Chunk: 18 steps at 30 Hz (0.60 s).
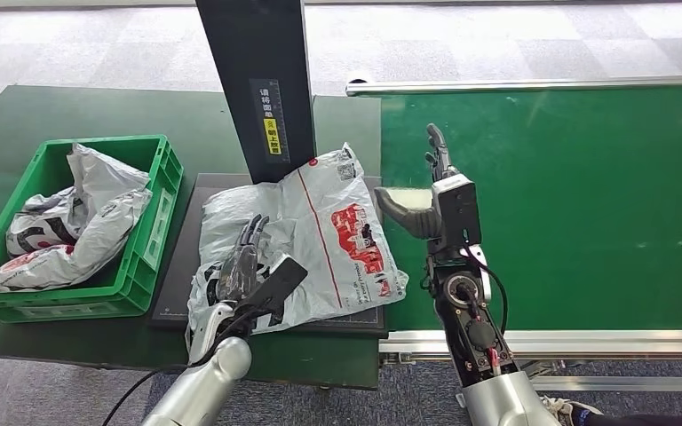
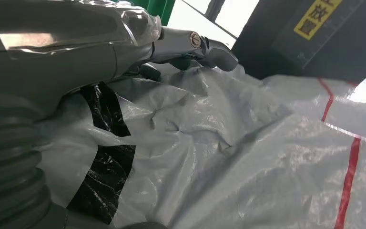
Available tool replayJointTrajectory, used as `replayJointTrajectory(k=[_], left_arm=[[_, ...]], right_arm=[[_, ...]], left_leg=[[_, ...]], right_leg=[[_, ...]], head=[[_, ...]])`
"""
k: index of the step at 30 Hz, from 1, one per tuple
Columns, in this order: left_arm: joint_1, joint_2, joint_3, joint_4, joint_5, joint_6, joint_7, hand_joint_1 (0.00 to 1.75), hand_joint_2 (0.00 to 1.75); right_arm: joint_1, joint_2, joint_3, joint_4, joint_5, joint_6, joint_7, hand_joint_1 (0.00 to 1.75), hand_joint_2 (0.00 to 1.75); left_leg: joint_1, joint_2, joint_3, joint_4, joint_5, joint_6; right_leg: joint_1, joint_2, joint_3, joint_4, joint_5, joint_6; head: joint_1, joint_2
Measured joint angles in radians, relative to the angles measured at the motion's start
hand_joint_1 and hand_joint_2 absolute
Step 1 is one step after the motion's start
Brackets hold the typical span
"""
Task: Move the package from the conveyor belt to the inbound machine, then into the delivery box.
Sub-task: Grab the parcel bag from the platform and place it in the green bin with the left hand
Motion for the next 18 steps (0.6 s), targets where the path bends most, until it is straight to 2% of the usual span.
replayJointTrajectory(k=[6,7,8,10,11,12,18], left_arm=[[-0.032,0.007,0.002,0.043,-0.131,-0.059,0.067,0.00,1.75],[-0.034,0.007,0.004,0.046,-0.144,-0.069,0.072,0.07,1.75],[-0.036,0.007,0.007,0.048,-0.154,-0.080,0.076,0.44,1.75],[-0.041,0.006,0.012,0.052,-0.165,-0.107,0.075,1.31,1.75],[-0.043,0.006,0.015,0.055,-0.166,-0.122,0.068,1.68,1.75],[-0.044,0.006,0.018,0.058,-0.165,-0.137,0.059,1.75,1.75],[-0.039,0.002,0.033,0.071,-0.135,-0.142,-0.006,1.75,1.75]], right_arm=[[0.002,0.006,0.000,0.000,0.032,0.027,0.016,0.00,1.75],[0.002,0.006,0.000,0.000,0.037,0.031,0.016,0.00,1.75],[0.002,0.006,0.000,0.000,0.042,0.035,0.016,0.00,1.75],[0.002,0.007,0.000,0.000,0.050,0.042,0.017,0.00,1.75],[0.002,0.007,0.000,0.000,0.053,0.046,0.017,0.00,1.75],[0.002,0.008,0.000,0.000,0.056,0.048,0.018,0.00,1.75],[0.003,0.010,0.000,0.000,0.063,0.053,0.030,0.00,1.75]], left_leg=[[0.000,0.000,0.000,0.000,0.000,0.000],[0.000,0.000,0.001,0.000,0.000,0.000],[0.000,0.000,0.001,0.000,0.000,0.000],[0.000,0.000,0.002,0.000,0.000,0.000],[0.000,0.000,0.003,0.000,0.000,0.000],[0.000,0.000,0.004,0.000,0.000,0.000],[0.000,0.000,0.005,0.000,0.000,0.000]], right_leg=[[0.000,0.000,0.001,0.000,0.000,0.000],[0.000,0.000,0.001,0.000,0.000,0.000],[0.000,0.000,0.002,0.000,0.000,0.000],[0.000,0.000,0.003,0.000,0.000,0.000],[0.000,0.000,0.003,0.000,0.000,0.000],[0.000,0.000,0.004,0.000,0.000,0.000],[0.000,0.000,0.006,0.000,0.000,0.000]], head=[[0.000,0.000],[0.000,0.000],[0.000,0.000],[0.000,0.000],[0.000,0.000],[0.000,0.000],[0.000,0.000]])
